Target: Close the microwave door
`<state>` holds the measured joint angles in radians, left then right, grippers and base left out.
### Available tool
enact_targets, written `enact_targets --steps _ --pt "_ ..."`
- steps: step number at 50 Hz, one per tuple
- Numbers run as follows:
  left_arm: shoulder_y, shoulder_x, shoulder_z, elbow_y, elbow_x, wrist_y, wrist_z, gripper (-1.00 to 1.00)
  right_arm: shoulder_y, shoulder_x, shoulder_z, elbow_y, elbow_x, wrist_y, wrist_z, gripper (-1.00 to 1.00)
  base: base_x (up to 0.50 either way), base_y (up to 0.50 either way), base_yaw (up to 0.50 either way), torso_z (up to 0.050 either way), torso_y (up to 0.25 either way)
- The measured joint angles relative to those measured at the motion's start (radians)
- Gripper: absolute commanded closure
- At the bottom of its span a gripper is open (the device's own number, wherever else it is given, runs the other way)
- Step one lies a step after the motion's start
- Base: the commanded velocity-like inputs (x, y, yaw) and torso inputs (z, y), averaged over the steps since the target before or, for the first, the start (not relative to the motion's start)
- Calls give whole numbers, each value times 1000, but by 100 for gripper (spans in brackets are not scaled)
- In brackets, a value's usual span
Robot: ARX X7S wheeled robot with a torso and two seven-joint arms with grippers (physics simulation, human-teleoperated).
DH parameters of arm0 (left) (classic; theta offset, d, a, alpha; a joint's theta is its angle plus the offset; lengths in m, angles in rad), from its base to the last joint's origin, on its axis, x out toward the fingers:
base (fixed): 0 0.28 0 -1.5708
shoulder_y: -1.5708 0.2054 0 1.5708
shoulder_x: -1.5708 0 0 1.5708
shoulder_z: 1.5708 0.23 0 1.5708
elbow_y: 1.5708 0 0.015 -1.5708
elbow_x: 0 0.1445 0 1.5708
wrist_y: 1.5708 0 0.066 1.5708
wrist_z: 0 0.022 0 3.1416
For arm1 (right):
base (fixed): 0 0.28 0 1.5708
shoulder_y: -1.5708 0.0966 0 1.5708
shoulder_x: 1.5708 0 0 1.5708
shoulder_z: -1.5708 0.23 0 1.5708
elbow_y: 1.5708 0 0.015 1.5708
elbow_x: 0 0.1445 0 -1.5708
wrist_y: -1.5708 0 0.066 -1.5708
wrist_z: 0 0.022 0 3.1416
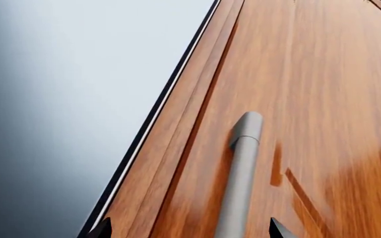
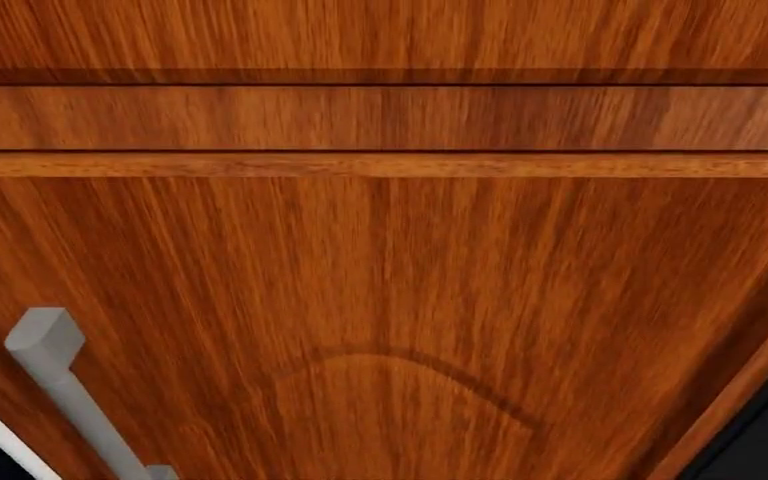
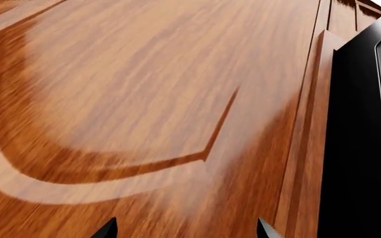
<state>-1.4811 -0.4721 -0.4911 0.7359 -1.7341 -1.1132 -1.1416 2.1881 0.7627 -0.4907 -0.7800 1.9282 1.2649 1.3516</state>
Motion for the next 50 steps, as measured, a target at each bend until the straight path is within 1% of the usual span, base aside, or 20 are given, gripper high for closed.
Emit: enact_targets --steps 8,14,35,50 --pt "6 0 4 1 15 1 10 -100 19 9 7 35 -15 11 -27 -100 0 0 0 0 0" --pt "8 -1 7 0 23 3 16 -100 41 1 11 77 -58 39 -80 -100 0 0 0 0 0" --pt "10 -9 19 -3 37 15 22 -100 128 -62 19 209 -343 127 -356 -100 0 0 0 0 0" --pt "12 -15 25 -3 41 24 24 -100 151 -99 25 266 -544 154 -524 -100 0 0 0 0 0"
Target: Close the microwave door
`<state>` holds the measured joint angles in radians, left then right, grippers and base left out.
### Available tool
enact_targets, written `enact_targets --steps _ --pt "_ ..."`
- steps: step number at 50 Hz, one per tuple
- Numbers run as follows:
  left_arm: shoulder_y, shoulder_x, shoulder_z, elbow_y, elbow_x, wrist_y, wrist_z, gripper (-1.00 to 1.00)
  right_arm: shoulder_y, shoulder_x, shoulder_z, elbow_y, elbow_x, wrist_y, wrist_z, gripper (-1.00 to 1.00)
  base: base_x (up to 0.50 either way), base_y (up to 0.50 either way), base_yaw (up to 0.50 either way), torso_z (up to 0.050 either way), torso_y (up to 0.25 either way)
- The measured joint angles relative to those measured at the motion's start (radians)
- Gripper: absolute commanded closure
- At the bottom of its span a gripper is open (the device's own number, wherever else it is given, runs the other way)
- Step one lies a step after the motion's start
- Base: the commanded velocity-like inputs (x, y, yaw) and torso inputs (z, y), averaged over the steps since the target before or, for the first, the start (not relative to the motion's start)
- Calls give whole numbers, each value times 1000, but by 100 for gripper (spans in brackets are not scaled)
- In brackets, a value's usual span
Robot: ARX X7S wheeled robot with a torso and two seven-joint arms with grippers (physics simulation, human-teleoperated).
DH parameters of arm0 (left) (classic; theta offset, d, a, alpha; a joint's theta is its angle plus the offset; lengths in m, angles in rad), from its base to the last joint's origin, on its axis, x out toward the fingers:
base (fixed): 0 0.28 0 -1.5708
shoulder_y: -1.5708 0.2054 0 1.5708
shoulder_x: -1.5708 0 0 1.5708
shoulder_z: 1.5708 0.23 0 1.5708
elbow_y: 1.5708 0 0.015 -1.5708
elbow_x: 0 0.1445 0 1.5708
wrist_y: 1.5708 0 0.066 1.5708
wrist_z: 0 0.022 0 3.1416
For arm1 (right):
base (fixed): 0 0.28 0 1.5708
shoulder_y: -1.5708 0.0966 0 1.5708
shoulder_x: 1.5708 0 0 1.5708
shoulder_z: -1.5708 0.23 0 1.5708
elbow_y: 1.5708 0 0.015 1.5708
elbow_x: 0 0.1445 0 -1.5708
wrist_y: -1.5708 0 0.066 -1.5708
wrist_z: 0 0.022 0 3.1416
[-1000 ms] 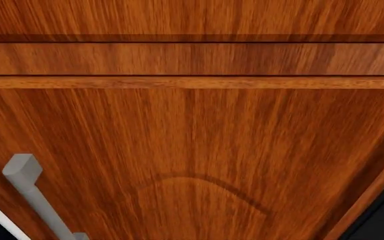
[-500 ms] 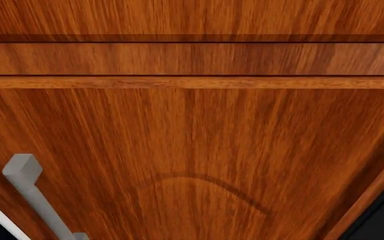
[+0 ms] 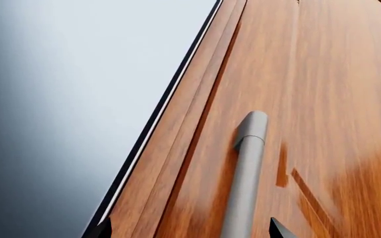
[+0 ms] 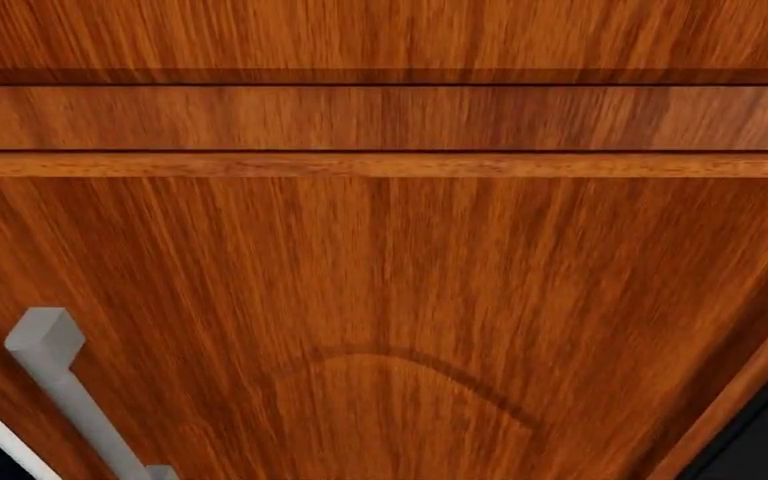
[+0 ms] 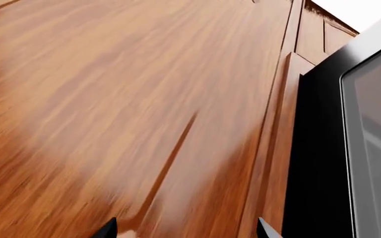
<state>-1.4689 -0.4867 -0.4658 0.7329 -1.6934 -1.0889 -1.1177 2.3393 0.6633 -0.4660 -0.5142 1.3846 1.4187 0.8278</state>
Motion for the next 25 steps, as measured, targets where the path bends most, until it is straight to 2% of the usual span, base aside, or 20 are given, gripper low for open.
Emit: enact_targets --steps 25 --pt "4 -11 10 0 -3 17 -3 -100 12 -97 2 68 -532 51 -446 -100 0 0 0 0 0"
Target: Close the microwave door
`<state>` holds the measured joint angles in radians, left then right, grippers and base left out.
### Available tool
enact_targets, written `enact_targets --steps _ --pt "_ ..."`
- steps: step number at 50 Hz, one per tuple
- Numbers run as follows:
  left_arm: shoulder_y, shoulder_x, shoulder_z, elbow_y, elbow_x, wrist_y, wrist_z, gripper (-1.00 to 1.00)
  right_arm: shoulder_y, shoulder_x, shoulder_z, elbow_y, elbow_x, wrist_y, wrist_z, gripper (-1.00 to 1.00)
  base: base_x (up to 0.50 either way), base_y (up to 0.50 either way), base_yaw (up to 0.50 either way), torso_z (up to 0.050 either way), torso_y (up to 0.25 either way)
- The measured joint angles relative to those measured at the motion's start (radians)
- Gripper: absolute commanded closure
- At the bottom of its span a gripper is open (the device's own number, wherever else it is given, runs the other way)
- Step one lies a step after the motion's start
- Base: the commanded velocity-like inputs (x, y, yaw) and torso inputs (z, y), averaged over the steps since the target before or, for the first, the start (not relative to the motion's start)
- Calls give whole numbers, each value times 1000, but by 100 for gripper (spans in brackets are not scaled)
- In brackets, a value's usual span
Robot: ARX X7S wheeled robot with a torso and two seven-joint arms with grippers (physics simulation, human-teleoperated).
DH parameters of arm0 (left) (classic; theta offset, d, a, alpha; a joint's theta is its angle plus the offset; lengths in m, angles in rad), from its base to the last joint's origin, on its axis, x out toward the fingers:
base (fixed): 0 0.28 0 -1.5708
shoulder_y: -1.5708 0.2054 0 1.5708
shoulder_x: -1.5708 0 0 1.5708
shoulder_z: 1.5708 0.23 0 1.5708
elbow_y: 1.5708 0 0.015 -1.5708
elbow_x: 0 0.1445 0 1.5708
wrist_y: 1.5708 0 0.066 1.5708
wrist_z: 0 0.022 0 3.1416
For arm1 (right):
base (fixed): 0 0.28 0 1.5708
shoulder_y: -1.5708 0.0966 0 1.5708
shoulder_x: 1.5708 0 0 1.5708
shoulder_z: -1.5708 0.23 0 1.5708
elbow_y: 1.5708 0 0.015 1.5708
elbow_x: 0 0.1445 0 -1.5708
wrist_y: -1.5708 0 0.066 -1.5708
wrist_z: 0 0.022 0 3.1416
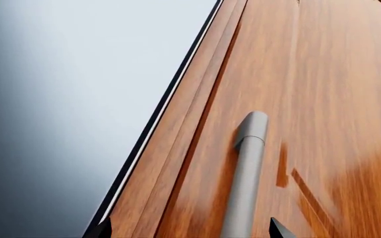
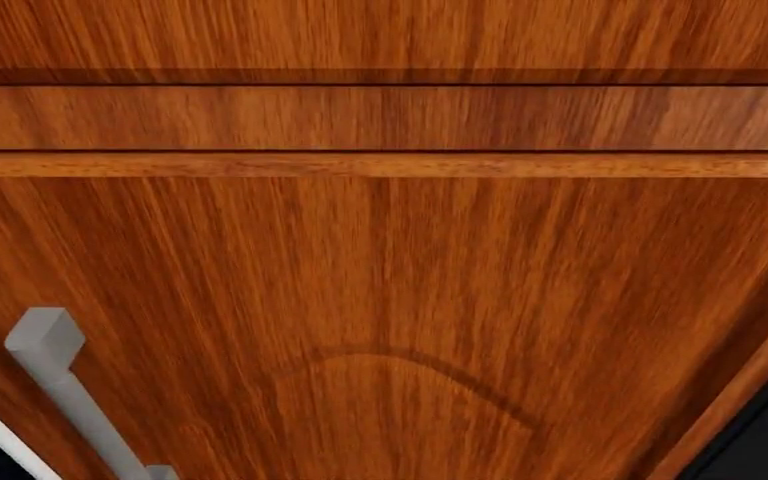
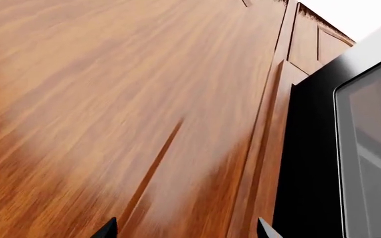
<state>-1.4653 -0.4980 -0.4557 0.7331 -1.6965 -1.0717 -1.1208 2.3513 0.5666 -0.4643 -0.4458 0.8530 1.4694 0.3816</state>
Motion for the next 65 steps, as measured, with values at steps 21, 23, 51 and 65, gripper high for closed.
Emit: enact_targets --steps 21,23,51,65 --pt "9 -5 9 3 7 11 4 -100 0 -13 -9 54 -256 -2 -217 -100 0 0 0 0 0" --pt "9 -5 10 3 8 12 5 -100 0 -15 -8 57 -282 -1 -238 -100 0 0 0 0 0" --pt "16 -16 22 9 8 27 4 -100 -6 -31 8 83 -567 16 -466 -100 0 0 0 0 0" --pt "20 -21 29 10 9 34 4 -100 -10 -26 2 115 -620 -2 -506 -100 0 0 0 0 0"
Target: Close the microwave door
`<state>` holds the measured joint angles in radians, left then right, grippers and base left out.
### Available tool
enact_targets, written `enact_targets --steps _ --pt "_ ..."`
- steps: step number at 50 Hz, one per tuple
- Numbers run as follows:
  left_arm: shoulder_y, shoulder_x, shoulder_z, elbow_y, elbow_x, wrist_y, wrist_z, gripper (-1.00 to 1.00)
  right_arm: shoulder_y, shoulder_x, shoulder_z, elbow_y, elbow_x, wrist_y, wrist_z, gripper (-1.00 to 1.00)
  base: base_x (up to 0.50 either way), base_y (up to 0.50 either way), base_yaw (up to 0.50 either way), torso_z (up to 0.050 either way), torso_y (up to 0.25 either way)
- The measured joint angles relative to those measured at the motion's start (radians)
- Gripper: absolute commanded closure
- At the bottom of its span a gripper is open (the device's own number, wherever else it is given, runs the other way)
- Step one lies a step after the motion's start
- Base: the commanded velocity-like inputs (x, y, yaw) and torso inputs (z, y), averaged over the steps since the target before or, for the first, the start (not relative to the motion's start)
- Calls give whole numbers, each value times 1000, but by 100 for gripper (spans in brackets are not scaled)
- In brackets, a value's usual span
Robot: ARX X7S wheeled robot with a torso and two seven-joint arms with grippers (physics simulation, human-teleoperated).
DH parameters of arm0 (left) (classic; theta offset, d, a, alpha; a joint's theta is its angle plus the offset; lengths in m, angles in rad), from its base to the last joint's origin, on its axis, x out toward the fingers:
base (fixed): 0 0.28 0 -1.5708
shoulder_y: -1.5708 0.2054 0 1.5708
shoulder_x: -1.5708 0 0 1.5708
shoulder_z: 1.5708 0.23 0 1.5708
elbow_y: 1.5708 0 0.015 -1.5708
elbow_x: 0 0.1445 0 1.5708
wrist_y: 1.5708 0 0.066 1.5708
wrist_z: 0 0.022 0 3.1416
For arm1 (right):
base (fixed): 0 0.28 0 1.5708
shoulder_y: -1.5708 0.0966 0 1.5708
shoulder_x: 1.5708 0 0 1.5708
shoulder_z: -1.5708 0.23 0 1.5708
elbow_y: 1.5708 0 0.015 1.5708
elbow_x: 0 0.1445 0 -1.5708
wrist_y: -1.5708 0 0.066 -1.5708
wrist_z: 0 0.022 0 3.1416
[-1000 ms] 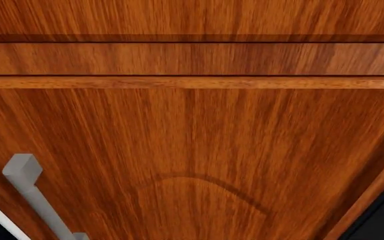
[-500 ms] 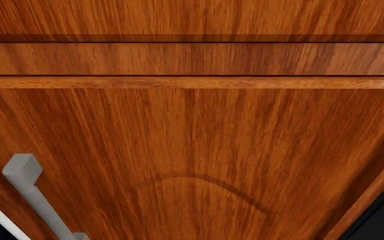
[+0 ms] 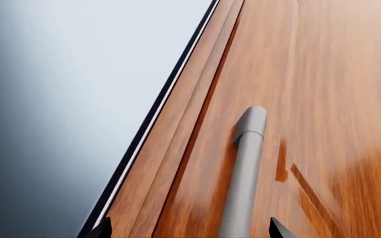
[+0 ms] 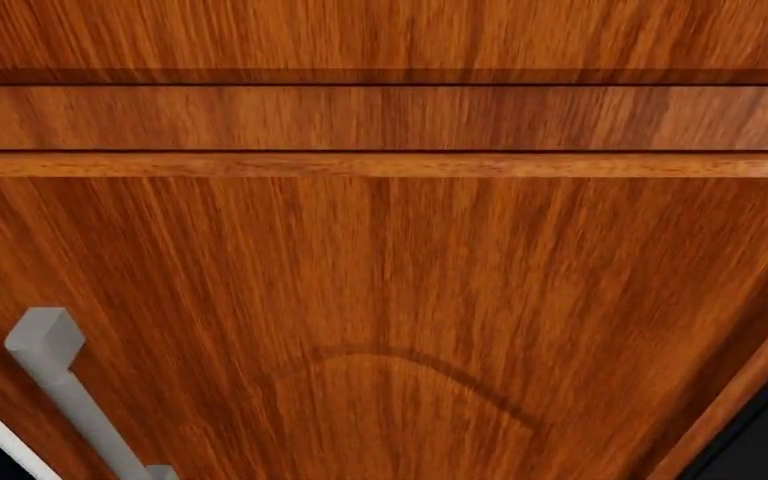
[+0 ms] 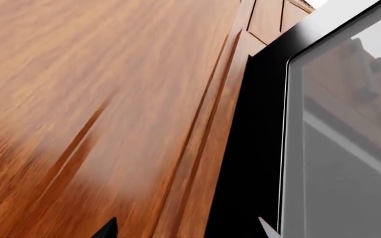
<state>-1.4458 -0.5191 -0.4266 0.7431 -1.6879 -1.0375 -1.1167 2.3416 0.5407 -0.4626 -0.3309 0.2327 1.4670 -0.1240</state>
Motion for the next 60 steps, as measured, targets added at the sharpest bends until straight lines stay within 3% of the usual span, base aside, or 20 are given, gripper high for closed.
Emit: enact_targets --steps 60 --pt "18 -19 24 9 1 29 3 -100 -12 12 31 116 -226 -52 -165 -100 0 0 0 0 0"
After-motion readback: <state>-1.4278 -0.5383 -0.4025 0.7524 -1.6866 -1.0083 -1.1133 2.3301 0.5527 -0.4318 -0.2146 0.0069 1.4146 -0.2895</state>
